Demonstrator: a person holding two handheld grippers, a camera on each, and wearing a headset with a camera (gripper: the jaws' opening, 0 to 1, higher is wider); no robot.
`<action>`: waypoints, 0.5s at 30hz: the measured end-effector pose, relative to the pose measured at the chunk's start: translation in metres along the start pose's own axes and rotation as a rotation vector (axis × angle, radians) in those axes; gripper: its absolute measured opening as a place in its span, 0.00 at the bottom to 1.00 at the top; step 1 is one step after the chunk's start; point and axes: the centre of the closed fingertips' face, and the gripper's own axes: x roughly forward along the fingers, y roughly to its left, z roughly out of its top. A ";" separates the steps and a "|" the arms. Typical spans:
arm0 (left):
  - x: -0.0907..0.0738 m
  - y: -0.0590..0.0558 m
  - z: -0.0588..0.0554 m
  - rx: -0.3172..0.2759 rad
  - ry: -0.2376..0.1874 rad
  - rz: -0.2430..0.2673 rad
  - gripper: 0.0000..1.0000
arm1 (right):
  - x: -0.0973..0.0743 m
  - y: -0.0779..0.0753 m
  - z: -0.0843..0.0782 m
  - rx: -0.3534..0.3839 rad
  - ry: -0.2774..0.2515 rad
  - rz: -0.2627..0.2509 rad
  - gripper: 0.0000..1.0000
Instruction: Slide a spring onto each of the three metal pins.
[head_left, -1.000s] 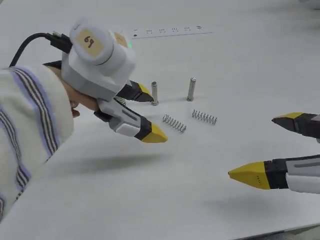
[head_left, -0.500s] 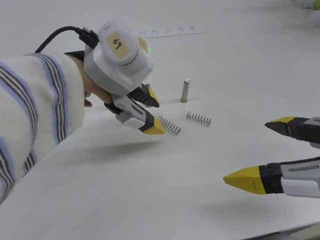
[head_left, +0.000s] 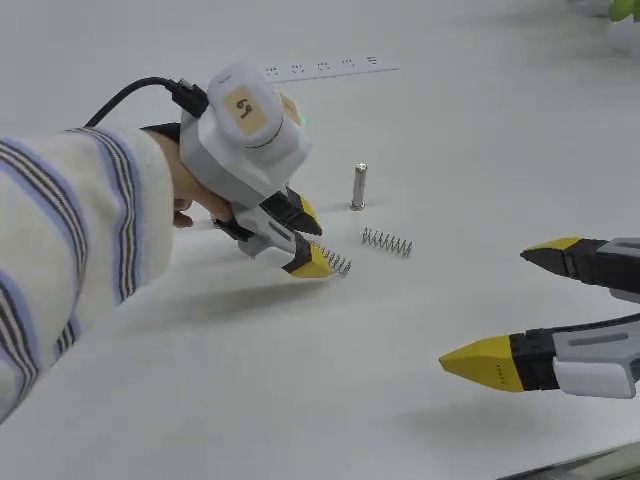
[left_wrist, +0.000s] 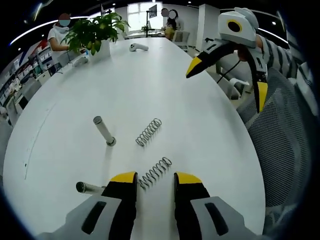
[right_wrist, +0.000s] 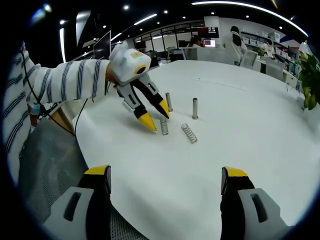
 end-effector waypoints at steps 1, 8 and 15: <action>0.001 -0.001 -0.001 0.002 0.004 -0.003 0.22 | 0.000 0.000 0.000 0.000 0.000 0.001 0.90; 0.003 -0.005 -0.009 -0.020 0.026 -0.021 0.17 | 0.001 0.000 0.000 0.001 0.004 0.003 0.88; 0.005 -0.007 -0.010 -0.033 0.010 -0.018 0.12 | 0.002 -0.001 -0.001 0.000 0.006 0.008 0.87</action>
